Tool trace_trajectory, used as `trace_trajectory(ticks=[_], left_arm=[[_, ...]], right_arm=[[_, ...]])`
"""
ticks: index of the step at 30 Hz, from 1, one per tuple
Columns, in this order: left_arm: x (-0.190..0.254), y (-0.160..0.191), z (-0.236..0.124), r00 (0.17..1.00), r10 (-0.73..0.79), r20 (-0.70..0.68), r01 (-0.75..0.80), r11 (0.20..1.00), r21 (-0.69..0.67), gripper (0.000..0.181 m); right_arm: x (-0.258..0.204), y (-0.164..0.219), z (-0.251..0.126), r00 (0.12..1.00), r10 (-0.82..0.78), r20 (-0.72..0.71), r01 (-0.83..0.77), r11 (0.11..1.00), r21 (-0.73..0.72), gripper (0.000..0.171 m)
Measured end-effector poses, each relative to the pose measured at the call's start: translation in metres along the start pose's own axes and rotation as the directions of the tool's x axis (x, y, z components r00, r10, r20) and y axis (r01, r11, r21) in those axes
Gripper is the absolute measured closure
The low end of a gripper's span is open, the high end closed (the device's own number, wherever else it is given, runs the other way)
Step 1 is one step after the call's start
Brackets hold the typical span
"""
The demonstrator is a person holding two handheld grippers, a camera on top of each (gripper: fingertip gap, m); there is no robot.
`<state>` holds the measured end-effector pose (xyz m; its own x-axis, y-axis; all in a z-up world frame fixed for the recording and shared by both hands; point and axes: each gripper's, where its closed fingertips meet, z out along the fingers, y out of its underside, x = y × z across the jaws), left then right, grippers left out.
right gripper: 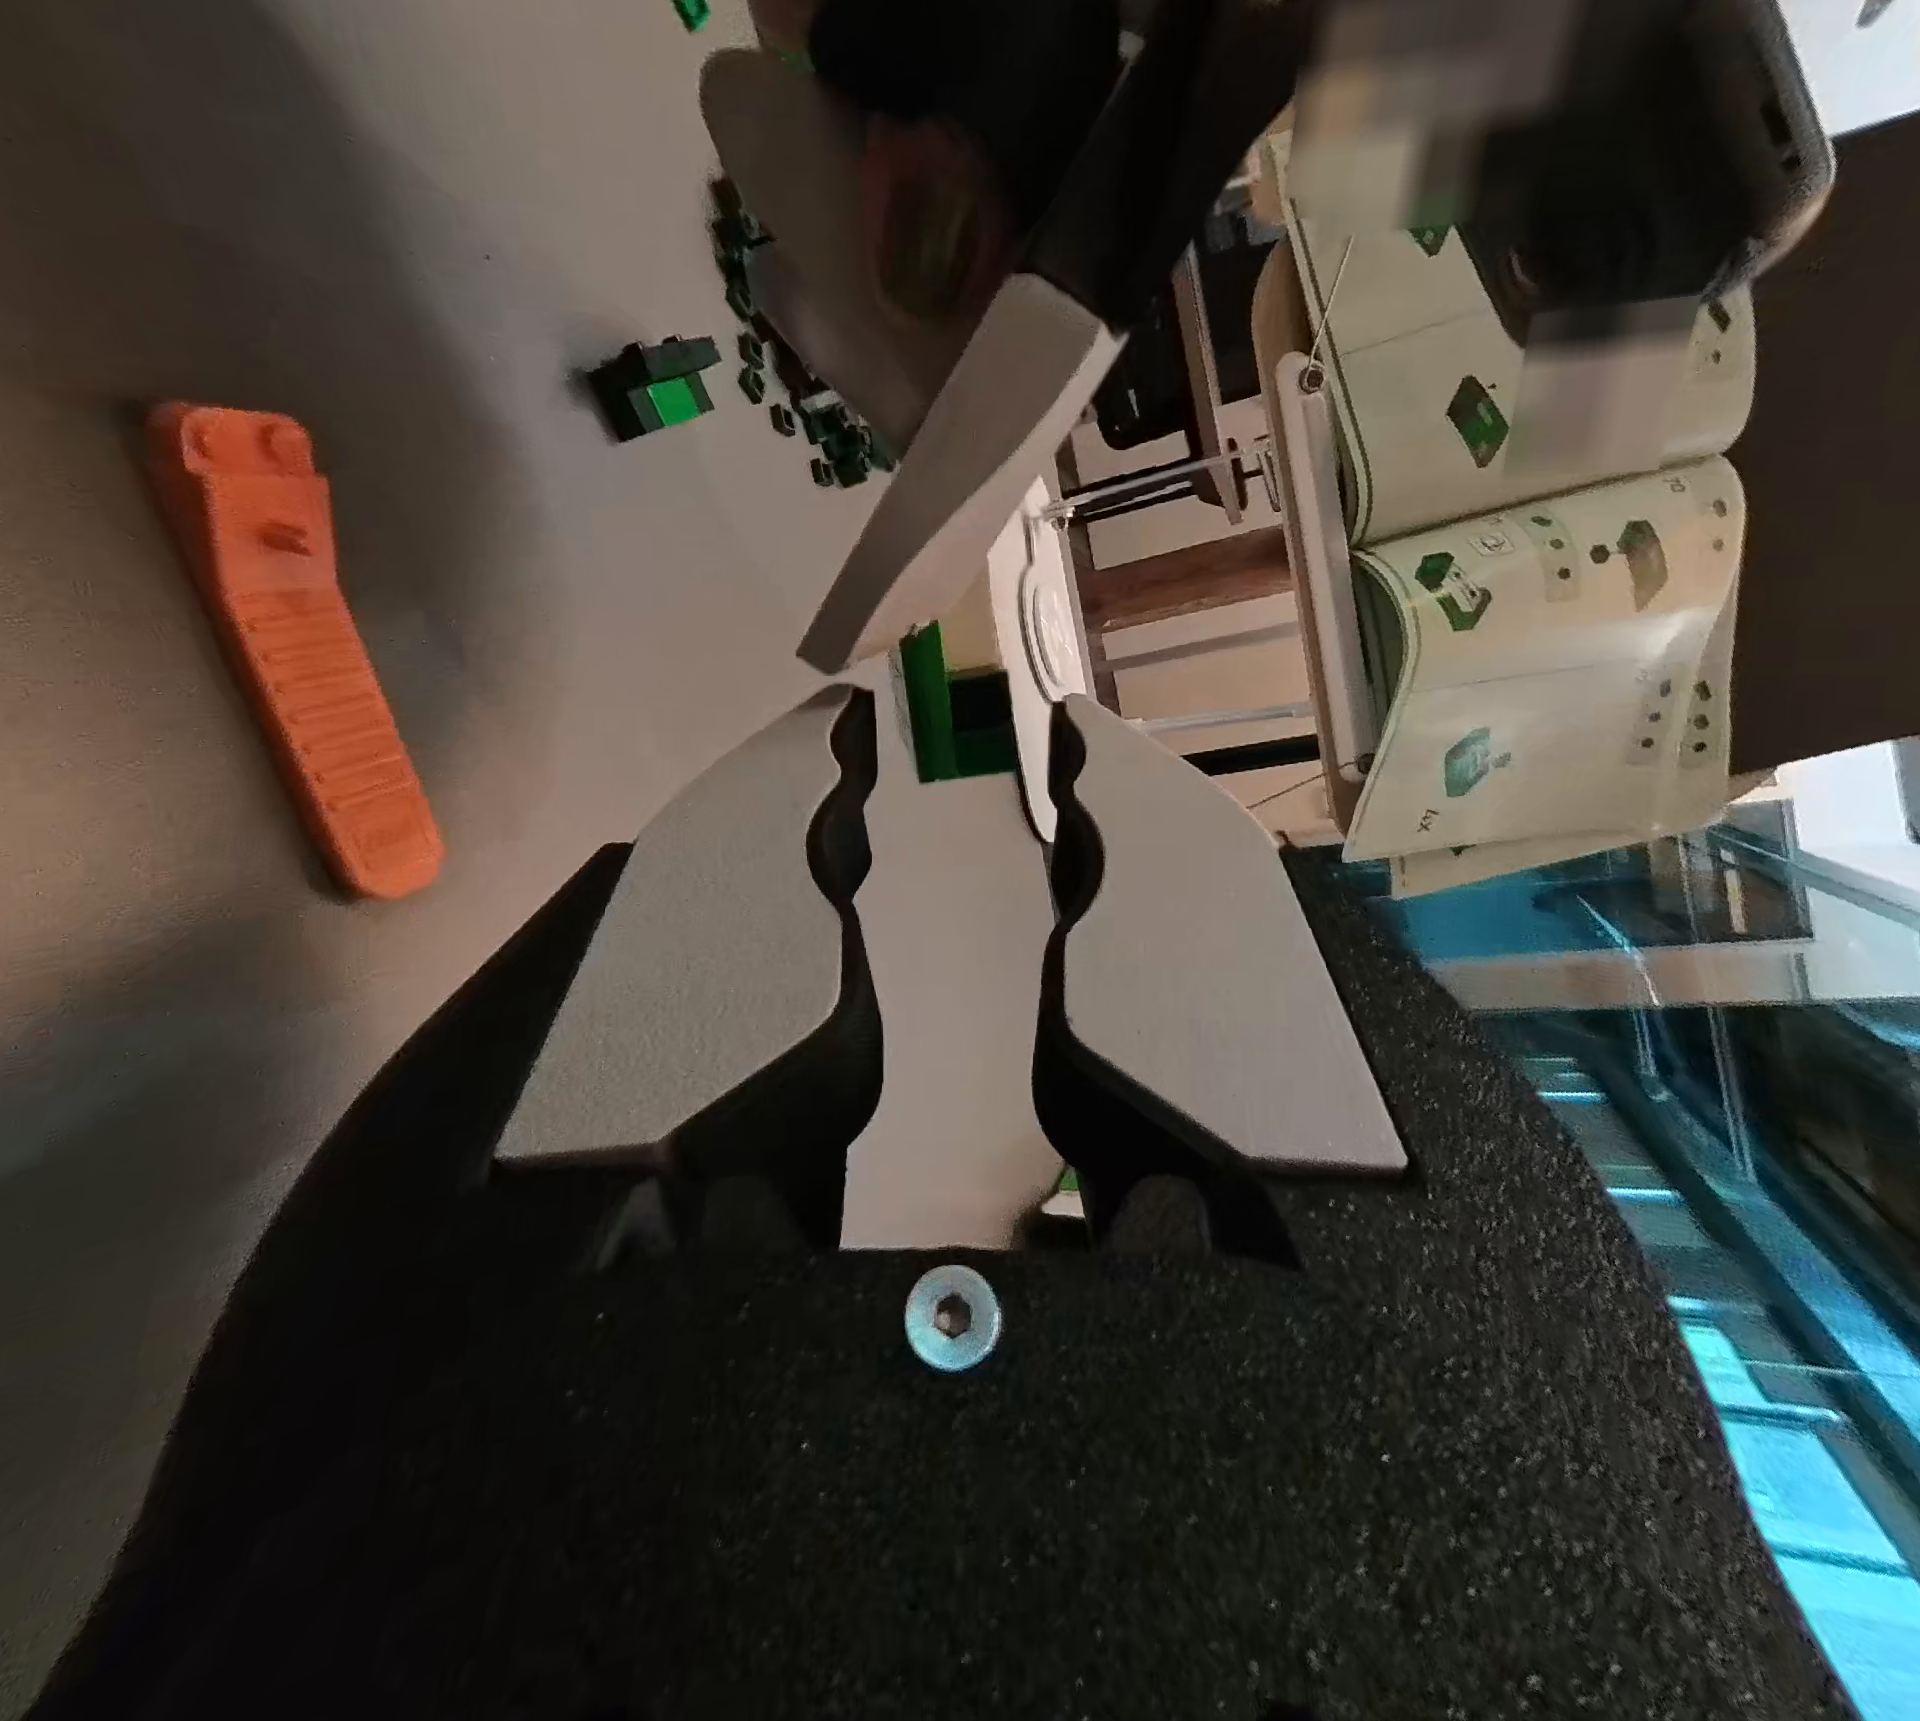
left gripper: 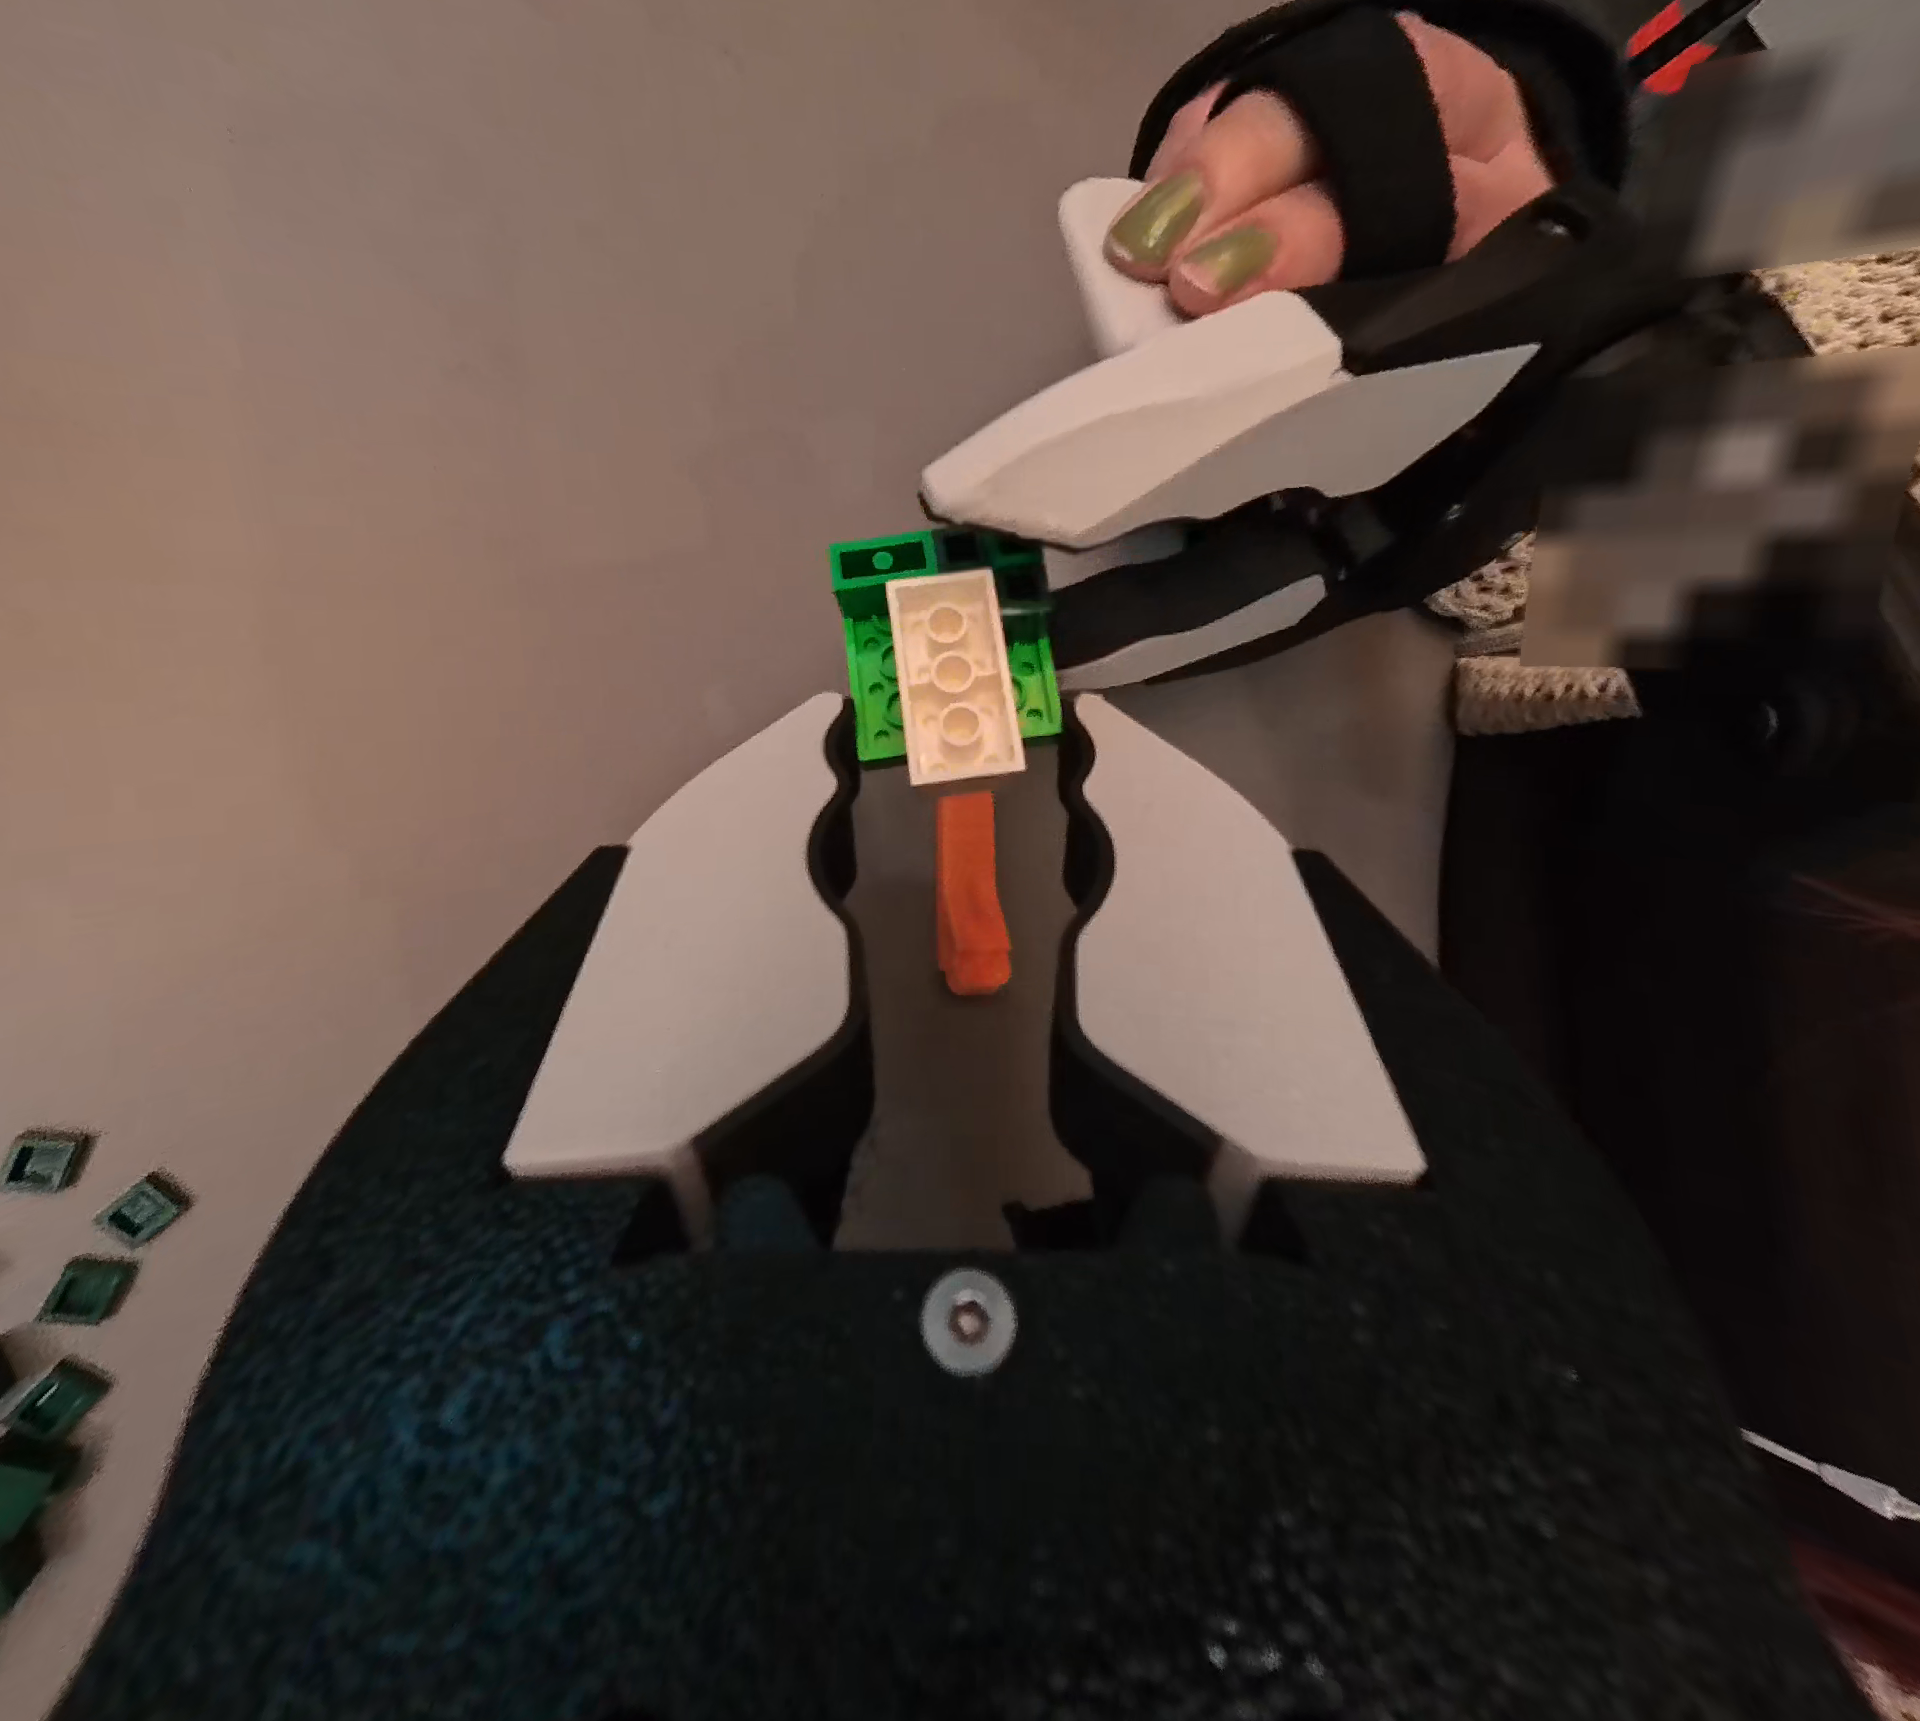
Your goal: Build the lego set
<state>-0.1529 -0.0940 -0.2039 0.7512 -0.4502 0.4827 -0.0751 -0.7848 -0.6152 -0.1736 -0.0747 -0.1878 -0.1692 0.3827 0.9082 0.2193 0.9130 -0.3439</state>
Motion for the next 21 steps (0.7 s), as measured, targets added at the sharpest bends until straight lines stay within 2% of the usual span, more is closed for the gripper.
trace_trajectory(ticks=[3,6,8,10,14,21], left_arm=[[0.003,-0.001,-0.001,1.000,0.015,-0.011,-0.015,1.000,0.002,0.145],[0.001,-0.002,-0.001,0.999,0.042,0.010,-0.043,0.999,0.011,0.145],[0.005,-0.008,-0.004,0.998,0.060,-0.002,-0.059,0.997,0.046,0.136],[0.002,-0.014,-0.009,0.993,0.110,0.041,-0.113,0.991,0.077,0.127],[0.004,-0.029,-0.021,0.970,0.212,0.117,-0.227,0.963,0.145,0.136],[0.006,-0.039,-0.023,0.914,0.332,0.232,-0.367,0.922,0.126,0.141]], right_arm=[[0.001,0.002,0.000,1.000,-0.020,-0.013,0.020,1.000,-0.003,0.149],[0.002,0.002,0.001,0.999,-0.025,-0.027,0.025,1.000,-0.009,0.151],[0.012,0.004,-0.001,0.994,-0.044,-0.103,0.043,0.999,-0.018,0.153],[0.019,0.005,-0.003,0.988,-0.054,-0.145,0.051,0.998,-0.020,0.153],[0.031,0.010,-0.007,0.973,-0.069,-0.218,0.061,0.997,-0.042,0.153],[0.038,0.008,-0.010,0.961,-0.077,-0.267,0.063,0.996,-0.059,0.154]])
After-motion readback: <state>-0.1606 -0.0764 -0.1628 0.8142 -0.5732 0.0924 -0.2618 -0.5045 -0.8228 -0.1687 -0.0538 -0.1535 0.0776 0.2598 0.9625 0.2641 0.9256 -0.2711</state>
